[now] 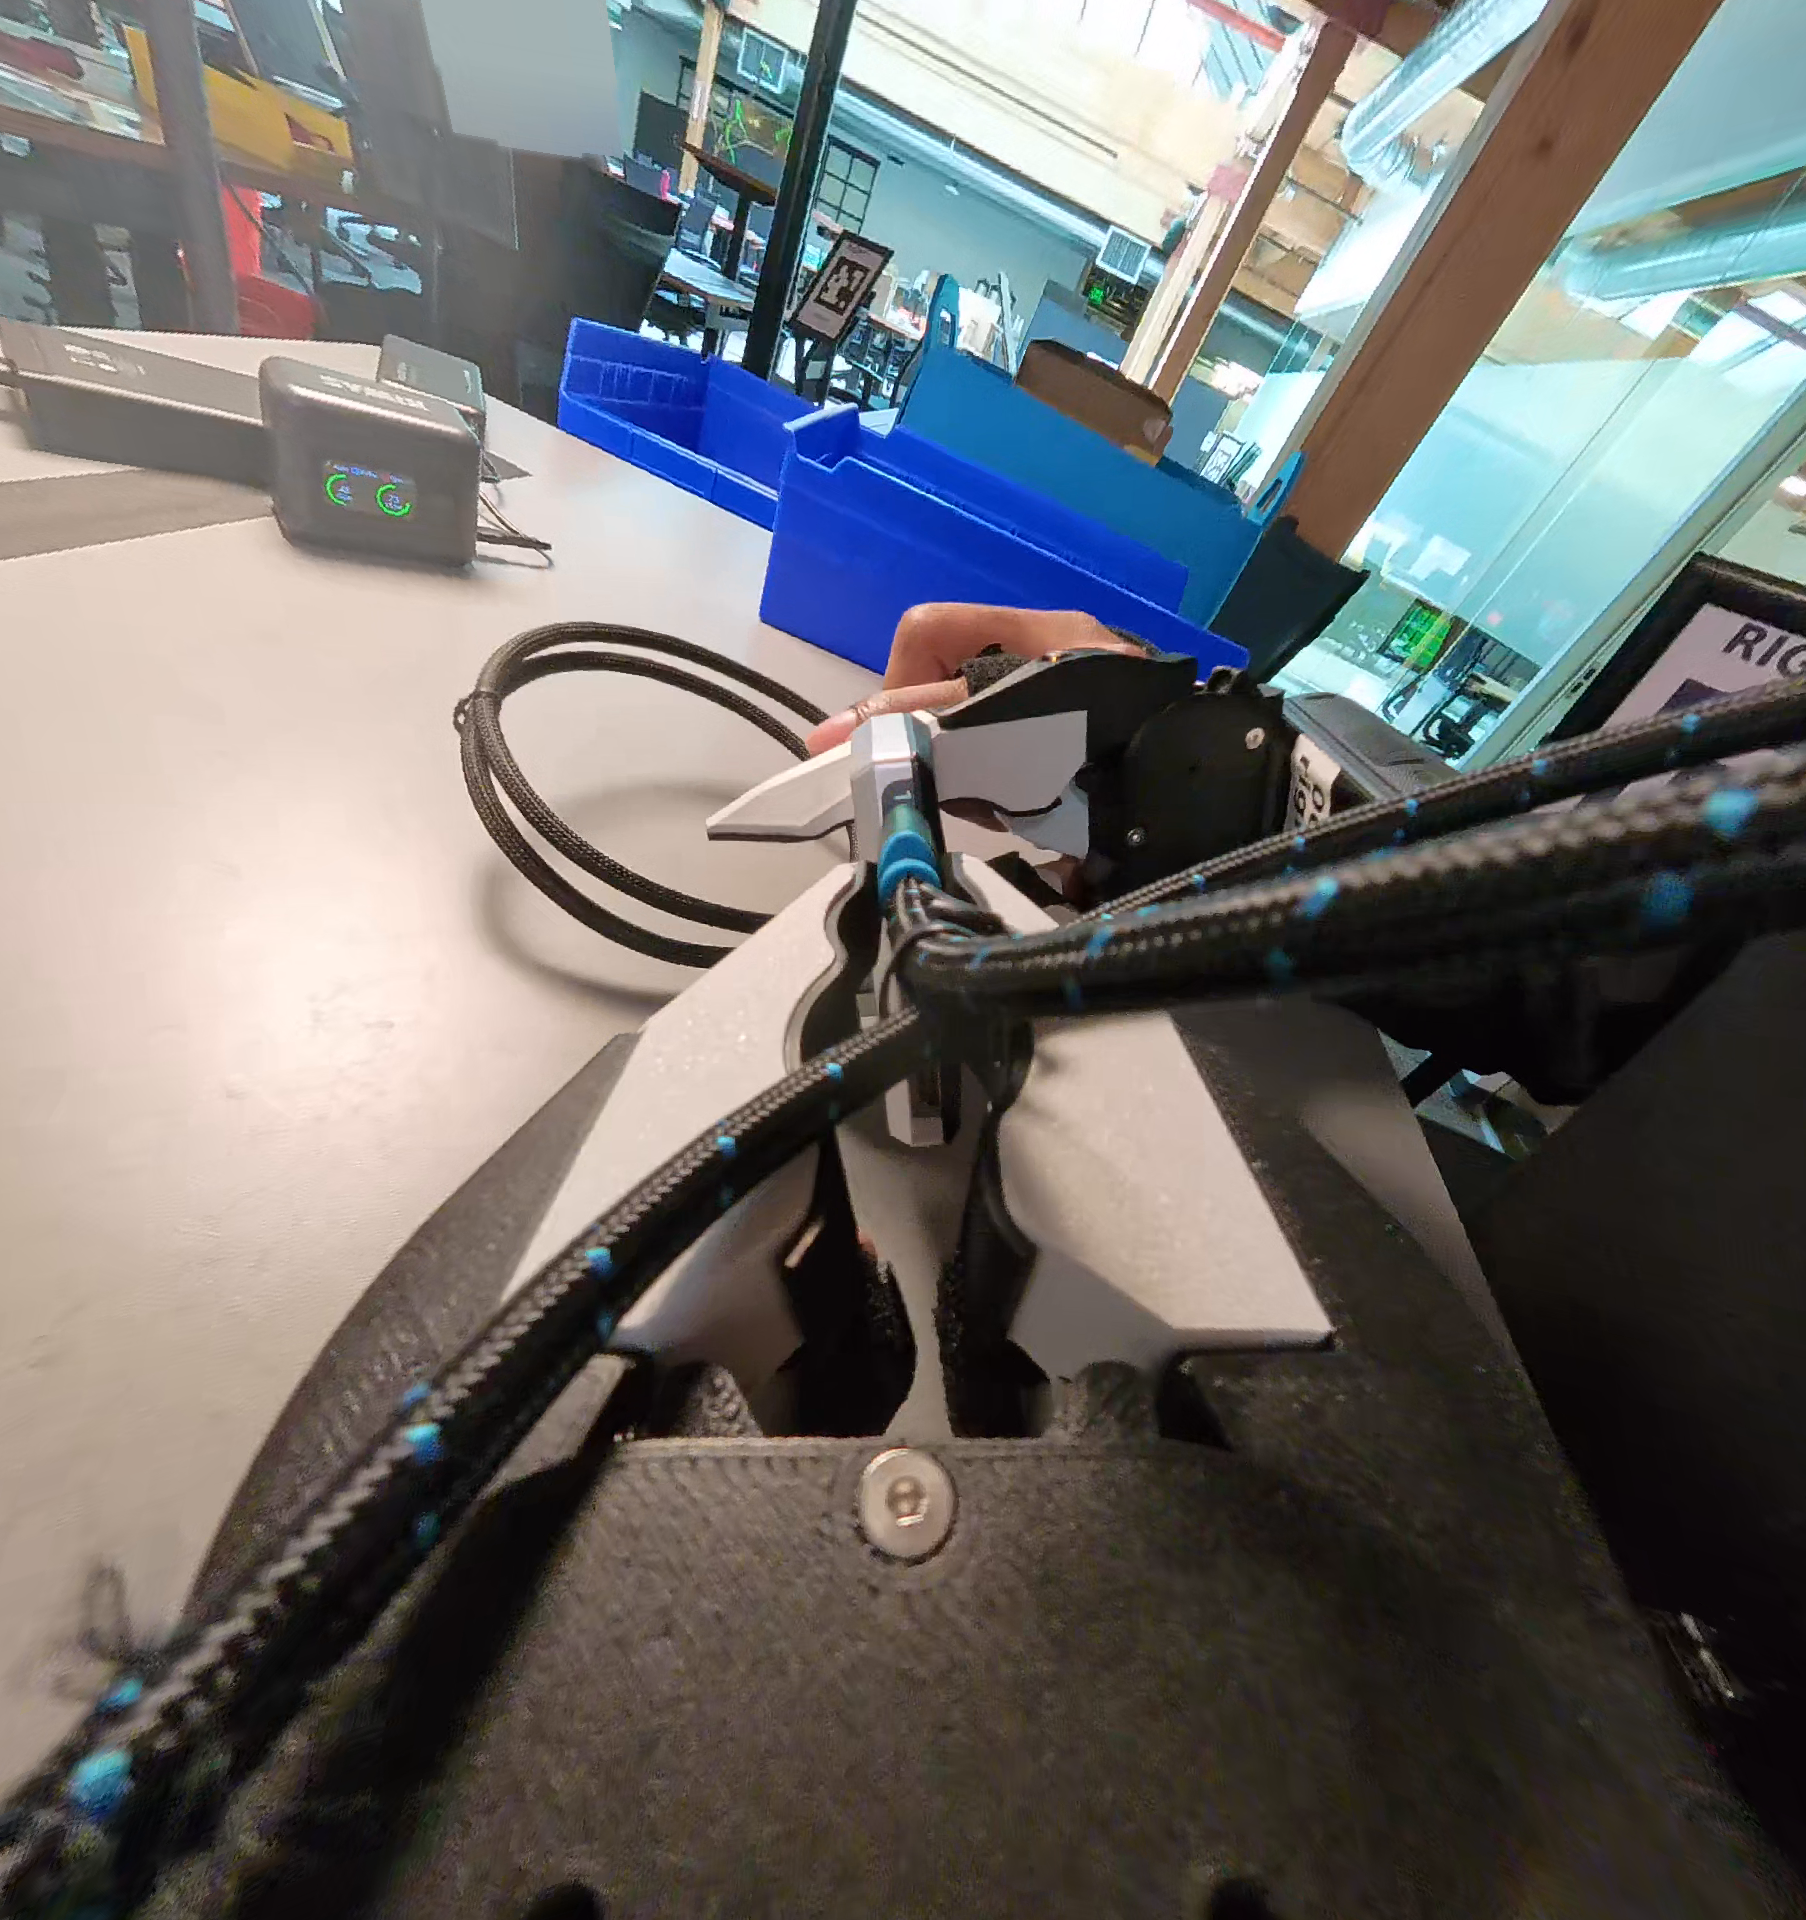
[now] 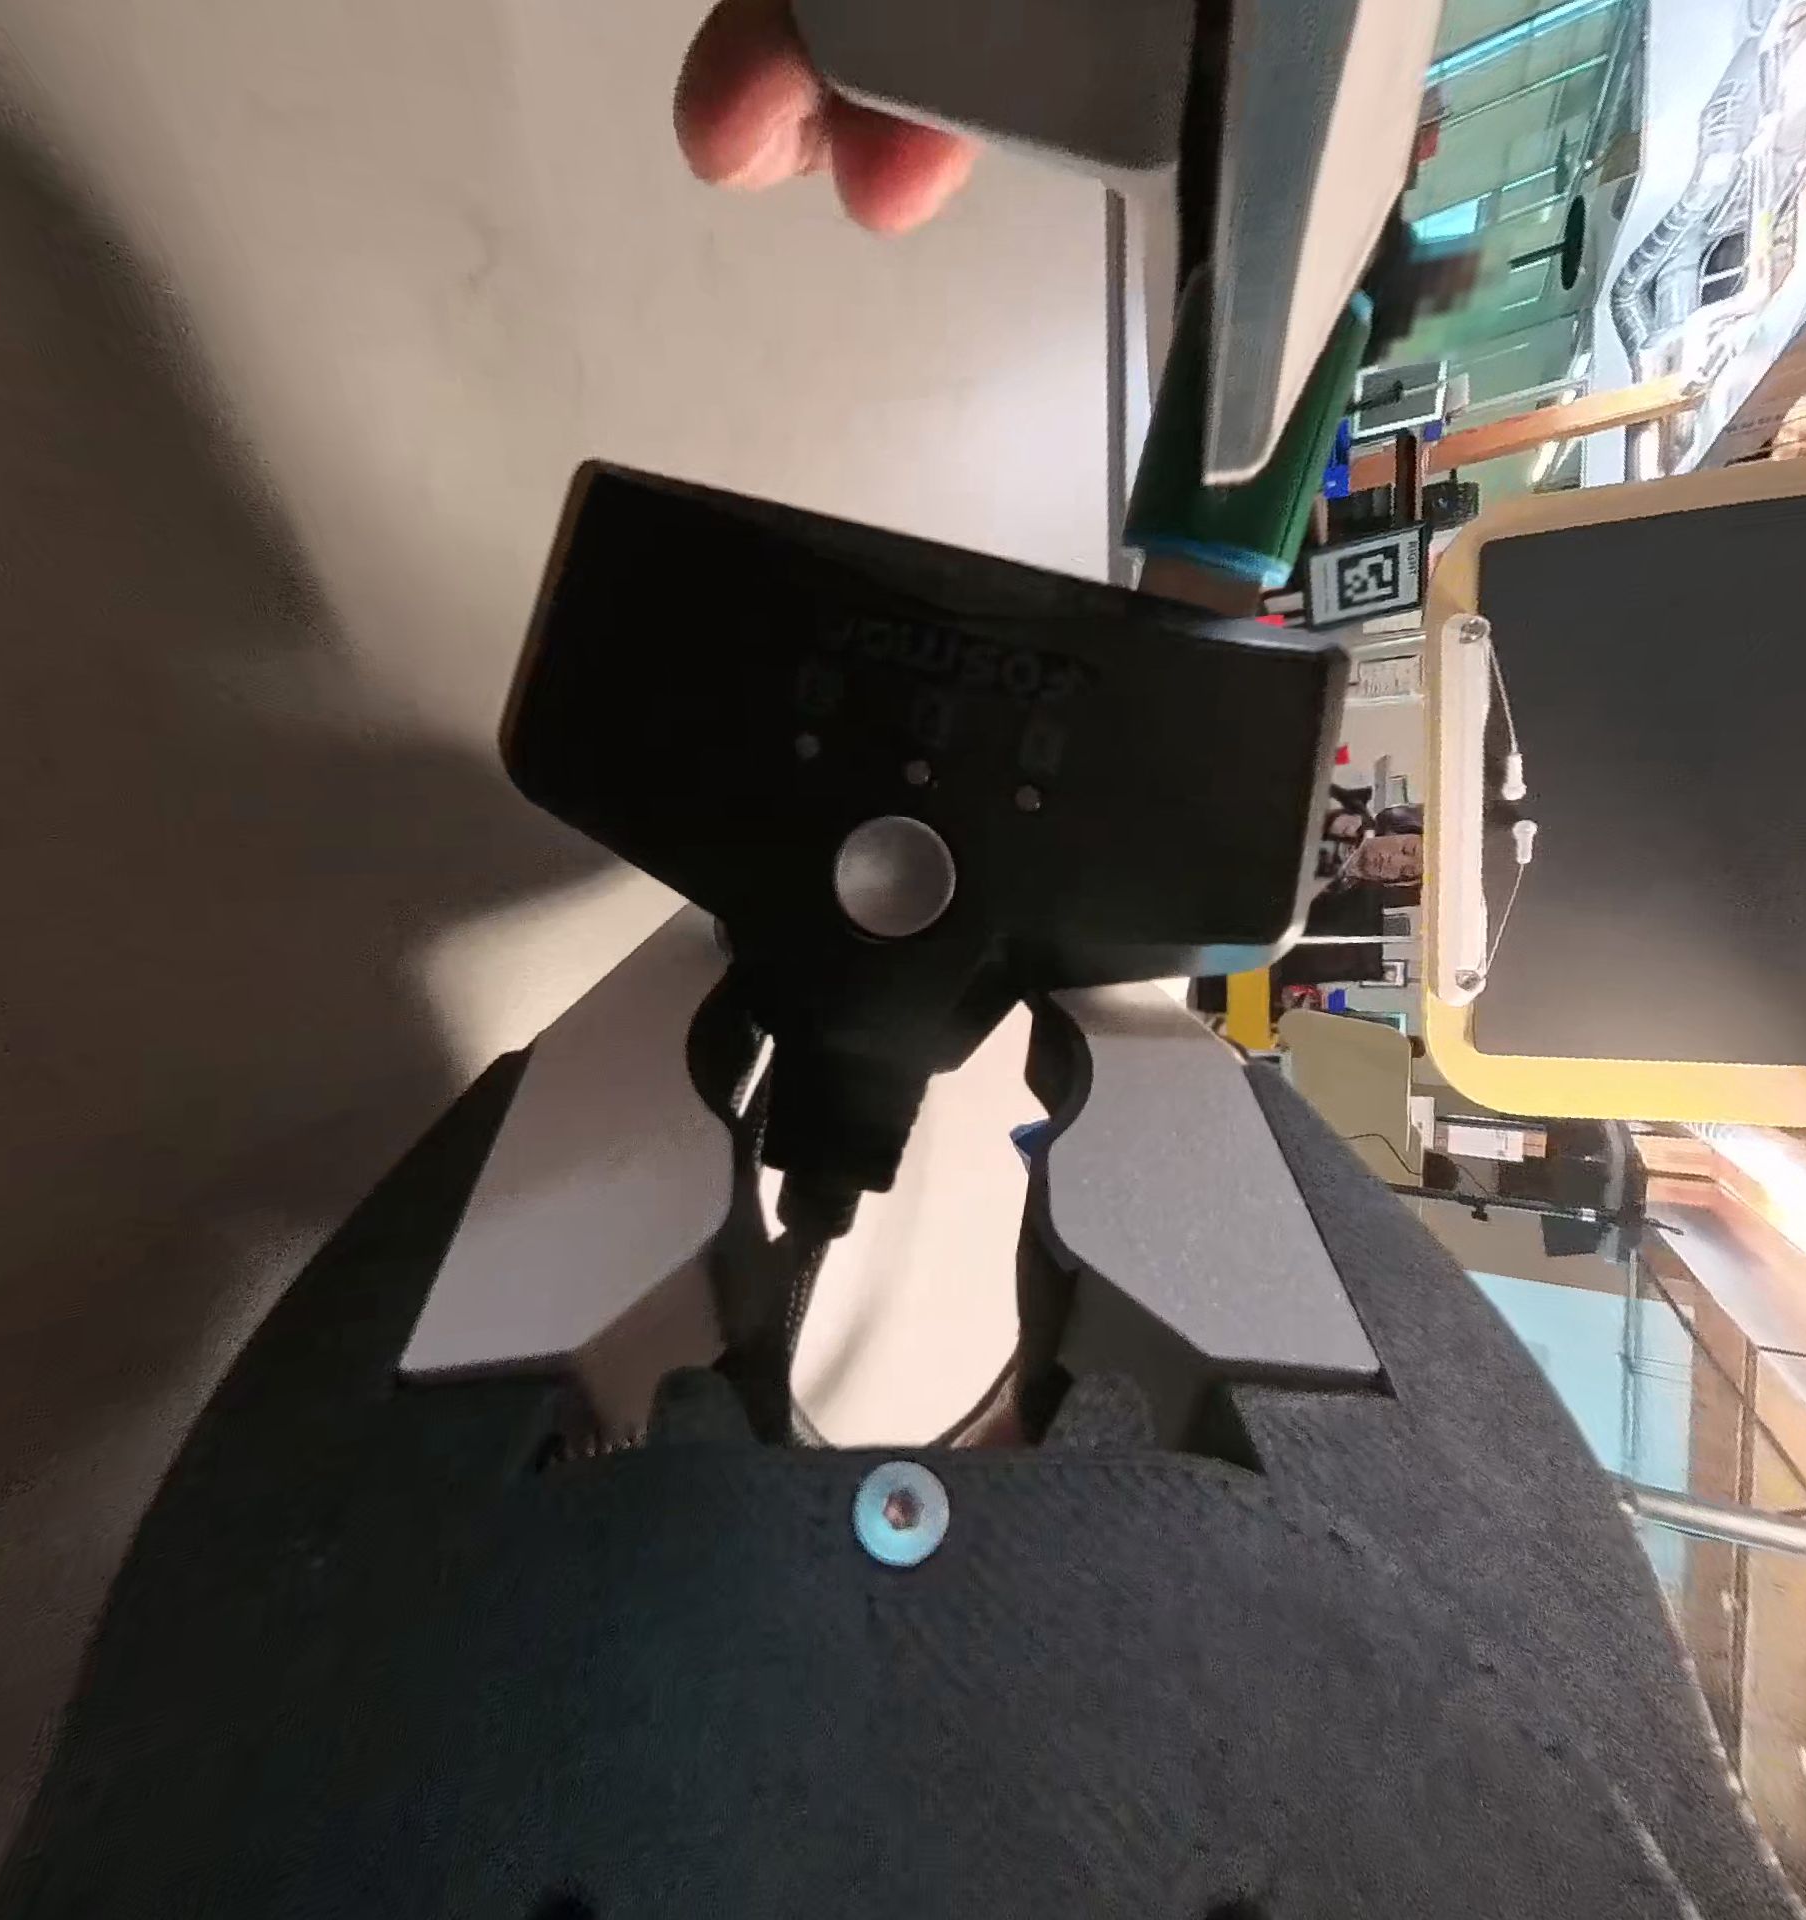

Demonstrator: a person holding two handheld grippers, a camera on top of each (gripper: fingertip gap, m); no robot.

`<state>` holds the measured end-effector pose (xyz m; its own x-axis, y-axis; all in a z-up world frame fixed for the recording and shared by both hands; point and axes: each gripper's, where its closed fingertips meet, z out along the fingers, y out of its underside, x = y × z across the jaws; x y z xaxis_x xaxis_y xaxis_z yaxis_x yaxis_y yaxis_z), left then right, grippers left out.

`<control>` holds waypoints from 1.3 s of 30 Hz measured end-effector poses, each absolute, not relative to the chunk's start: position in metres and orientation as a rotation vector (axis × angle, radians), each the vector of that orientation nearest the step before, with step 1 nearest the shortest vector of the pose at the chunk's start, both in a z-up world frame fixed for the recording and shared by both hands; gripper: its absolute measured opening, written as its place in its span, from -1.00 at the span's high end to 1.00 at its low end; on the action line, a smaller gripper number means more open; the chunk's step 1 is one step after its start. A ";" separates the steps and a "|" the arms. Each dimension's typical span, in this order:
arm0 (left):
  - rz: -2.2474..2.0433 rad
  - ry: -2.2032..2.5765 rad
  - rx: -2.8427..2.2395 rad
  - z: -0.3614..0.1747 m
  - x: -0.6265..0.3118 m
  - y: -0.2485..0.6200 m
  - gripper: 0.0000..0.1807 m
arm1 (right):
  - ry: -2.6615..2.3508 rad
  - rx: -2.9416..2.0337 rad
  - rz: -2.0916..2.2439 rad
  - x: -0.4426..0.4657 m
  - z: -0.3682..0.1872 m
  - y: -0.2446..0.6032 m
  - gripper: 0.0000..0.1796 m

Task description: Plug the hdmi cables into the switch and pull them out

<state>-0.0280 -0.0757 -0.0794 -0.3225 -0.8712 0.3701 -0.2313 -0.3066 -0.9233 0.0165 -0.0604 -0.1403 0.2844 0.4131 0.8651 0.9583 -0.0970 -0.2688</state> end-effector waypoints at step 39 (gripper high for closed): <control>-1.771 1.309 -1.754 -0.105 -0.025 -0.050 0.83 | -1.251 -1.722 -0.829 0.028 -0.150 -0.054 0.59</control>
<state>-0.0246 -0.0498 -0.1049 -0.1914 -0.7658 0.6140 -0.3628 -0.5260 -0.7692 0.0276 -0.0543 -0.1498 0.2858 0.4088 0.8667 0.9575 -0.1583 -0.2411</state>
